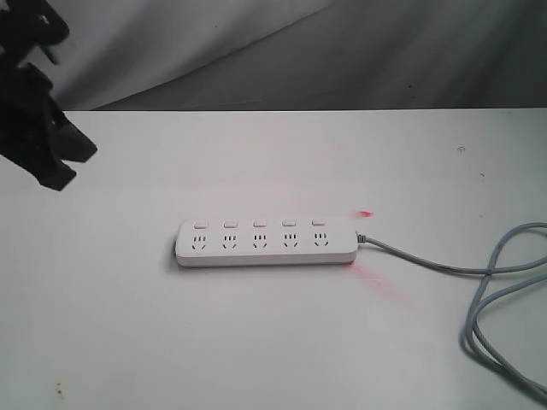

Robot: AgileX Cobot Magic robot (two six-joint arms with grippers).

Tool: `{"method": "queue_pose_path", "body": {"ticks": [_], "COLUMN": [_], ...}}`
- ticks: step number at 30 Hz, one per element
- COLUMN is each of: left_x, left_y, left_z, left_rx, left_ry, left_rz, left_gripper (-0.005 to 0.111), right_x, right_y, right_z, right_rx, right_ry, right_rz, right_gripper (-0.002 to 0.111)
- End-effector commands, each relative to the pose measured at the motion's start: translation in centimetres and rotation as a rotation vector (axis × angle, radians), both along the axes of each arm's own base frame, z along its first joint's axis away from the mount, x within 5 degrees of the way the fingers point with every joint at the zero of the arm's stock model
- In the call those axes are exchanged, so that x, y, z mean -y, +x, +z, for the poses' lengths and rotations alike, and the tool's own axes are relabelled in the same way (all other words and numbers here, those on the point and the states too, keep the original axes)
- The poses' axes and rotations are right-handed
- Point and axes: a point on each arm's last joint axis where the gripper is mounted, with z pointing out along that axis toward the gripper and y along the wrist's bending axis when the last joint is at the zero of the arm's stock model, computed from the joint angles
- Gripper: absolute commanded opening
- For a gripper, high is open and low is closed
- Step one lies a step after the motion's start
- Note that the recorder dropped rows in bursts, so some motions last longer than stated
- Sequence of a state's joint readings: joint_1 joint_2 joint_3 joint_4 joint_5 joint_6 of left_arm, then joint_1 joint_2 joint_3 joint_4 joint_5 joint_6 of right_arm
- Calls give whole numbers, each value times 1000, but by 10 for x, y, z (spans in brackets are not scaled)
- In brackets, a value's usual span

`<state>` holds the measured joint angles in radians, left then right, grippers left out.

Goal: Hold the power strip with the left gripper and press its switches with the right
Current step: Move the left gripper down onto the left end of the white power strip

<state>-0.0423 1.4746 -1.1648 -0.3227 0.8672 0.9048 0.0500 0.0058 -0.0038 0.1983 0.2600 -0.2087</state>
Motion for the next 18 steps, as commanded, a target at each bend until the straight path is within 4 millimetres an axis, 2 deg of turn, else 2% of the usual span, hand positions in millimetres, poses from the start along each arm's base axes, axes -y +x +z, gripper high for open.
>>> {"method": "queue_pose_path", "body": {"ticks": [1, 6, 13, 15, 18], "left_x": [1, 0, 2, 7, 15], "left_y": [18, 30, 34, 34, 34], "left_z": [-31, -49, -51, -49, -46], "left_rx": [-95, -111, -44, -16, 27], "left_ry": [11, 16, 67, 31, -33], "left_rz": [-38, -23, -179, -224, -299], "left_gripper": [0, 0, 1, 4, 15], "right_x": [0, 0, 0, 0, 0], "right_y": [0, 0, 0, 0, 0], "right_z": [0, 0, 0, 0, 0], "right_rx": [11, 11, 11, 11, 11], "right_ry": [4, 4, 4, 4, 4], "right_rz": [-5, -5, -5, -5, -5], "right_gripper": [0, 0, 0, 0, 0]}}
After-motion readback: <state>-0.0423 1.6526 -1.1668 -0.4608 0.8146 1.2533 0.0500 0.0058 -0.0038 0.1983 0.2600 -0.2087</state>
